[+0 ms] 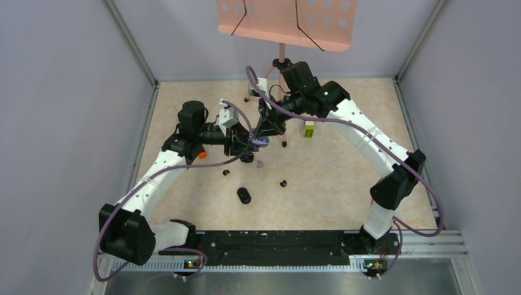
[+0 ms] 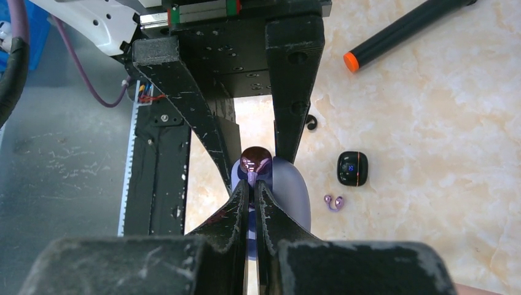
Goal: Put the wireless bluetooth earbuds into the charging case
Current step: Insert the left earbud into the left side groove of the charging case.
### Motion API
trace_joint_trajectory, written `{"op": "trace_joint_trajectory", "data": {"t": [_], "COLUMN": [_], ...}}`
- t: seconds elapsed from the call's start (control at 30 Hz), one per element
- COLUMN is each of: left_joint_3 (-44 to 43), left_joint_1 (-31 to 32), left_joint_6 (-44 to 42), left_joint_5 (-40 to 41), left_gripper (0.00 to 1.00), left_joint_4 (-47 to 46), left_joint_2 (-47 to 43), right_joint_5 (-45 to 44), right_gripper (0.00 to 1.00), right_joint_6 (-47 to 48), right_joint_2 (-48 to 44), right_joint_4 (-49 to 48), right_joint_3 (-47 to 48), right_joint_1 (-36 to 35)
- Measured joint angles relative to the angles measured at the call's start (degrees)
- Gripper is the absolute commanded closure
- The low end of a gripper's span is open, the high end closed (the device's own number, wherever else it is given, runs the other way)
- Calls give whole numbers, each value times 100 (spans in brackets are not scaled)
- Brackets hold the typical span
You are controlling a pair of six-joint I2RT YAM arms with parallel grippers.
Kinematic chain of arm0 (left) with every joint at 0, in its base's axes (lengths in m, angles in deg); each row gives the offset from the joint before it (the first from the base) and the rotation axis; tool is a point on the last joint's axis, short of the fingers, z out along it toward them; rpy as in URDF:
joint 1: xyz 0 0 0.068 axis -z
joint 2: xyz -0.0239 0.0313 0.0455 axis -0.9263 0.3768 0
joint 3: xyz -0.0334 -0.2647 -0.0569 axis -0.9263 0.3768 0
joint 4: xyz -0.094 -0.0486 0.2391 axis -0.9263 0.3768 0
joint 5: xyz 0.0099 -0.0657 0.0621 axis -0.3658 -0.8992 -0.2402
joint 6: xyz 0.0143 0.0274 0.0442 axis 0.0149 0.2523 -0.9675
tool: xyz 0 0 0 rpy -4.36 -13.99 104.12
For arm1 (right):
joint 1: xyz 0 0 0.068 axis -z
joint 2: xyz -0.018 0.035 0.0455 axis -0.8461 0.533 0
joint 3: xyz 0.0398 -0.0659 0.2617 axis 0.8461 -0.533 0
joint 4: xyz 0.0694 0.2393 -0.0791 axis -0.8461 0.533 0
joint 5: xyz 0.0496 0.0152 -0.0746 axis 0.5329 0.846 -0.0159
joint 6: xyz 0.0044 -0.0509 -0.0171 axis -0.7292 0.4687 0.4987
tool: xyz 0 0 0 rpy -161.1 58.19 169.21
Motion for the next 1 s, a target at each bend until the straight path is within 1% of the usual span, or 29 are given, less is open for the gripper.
{"op": "trace_joint_trajectory", "data": {"t": [0.5,0.8,1.0], "left_joint_3": [-7,-7,-7], "left_joint_1": [0,0,0], "left_joint_6": [-2,-4,-4], "left_joint_5": [42,35,37], "left_gripper": [100,100,100], "left_joint_4": [-26,-24,-24], "left_joint_2": [0,0,0], "right_joint_5": [-59,-162,-175], "right_gripper": [100,100,90], "right_joint_6": [70,87,85], "right_joint_2": [-20,-186,-208], "right_joint_4": [0,-81,-116], "right_joint_3": [-76,-236,-299], "right_joint_1": [0,0,0]}}
